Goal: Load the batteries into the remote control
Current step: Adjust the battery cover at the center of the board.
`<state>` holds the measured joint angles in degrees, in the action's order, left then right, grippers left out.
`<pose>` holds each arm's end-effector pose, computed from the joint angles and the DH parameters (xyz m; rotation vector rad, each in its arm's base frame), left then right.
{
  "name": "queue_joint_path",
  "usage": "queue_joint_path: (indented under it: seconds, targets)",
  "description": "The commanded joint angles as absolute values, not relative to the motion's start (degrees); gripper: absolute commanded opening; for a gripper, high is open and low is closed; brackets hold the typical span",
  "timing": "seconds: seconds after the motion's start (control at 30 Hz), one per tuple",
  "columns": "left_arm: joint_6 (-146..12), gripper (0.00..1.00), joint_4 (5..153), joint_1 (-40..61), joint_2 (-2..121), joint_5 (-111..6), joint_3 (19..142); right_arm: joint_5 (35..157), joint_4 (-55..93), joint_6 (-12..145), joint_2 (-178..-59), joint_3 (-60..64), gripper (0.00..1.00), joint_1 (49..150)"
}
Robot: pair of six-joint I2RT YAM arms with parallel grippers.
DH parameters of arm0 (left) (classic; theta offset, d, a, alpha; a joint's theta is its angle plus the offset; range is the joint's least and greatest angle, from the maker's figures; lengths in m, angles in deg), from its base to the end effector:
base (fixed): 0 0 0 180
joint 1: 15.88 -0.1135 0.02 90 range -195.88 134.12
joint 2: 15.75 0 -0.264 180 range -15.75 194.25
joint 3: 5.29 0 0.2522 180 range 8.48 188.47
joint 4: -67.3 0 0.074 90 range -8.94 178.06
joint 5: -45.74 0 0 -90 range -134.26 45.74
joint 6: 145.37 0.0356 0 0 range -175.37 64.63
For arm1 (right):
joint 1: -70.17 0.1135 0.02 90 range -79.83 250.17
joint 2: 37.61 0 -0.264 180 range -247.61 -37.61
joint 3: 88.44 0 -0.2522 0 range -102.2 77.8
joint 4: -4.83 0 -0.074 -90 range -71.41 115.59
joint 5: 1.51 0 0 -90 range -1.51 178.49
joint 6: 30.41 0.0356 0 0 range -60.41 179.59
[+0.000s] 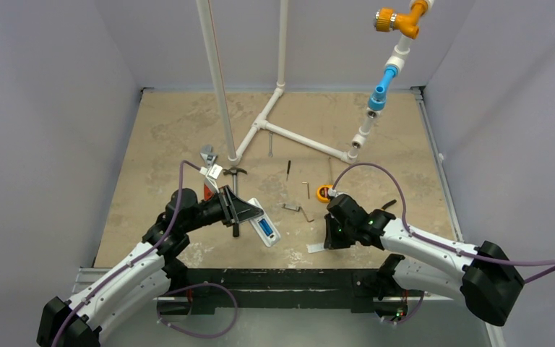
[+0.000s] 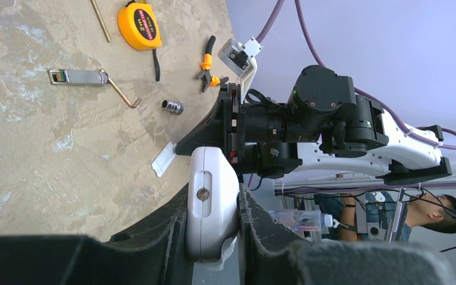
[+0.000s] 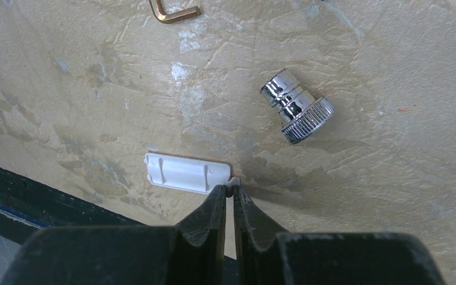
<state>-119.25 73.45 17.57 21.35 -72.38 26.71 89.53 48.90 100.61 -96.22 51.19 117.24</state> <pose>0.1276 -0.1044 0.2298 -0.1299 2.0637 -1.5832 0.1173 0.1271 0.1629 -0.1521 2.7607 0.4918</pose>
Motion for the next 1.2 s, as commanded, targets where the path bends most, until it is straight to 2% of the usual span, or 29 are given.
queue_joint_path:
  seconds: [0.0, 0.1, 0.23, 0.43, 0.67, 1.17]
  targets:
    - [-119.3, 0.00, 71.1, 17.4, 20.5, -73.0, 28.0, 89.5, 45.8, 102.3, -95.1, 51.4, 0.06, 116.9]
    - [-119.2, 0.00, 71.0, 17.5, 20.7, -72.9, 27.9, 87.4, 42.7, 104.8, -94.3, 51.6, 0.00, 116.9]
    - [-119.3, 0.00, 70.2, 17.4, 21.4, -73.1, 27.8, 87.1, 36.8, 110.8, -94.2, 52.9, 0.00, 117.0]
    - [-119.4, 0.00, 70.2, 17.5, 21.2, -73.2, 27.9, 82.5, 37.0, 119.0, -95.1, 53.0, 0.00, 117.5]
    - [-119.5, 0.00, 70.1, 17.4, 21.3, -73.1, 27.7, 69.7, 39.2, 131.8, -94.1, 52.8, 0.00, 125.1]
    - [-119.4, 0.00, 70.8, 17.4, 21.4, -73.6, 28.6, 60.5, 36.0, 144.0, -104.9, 46.3, 0.00, 126.3]
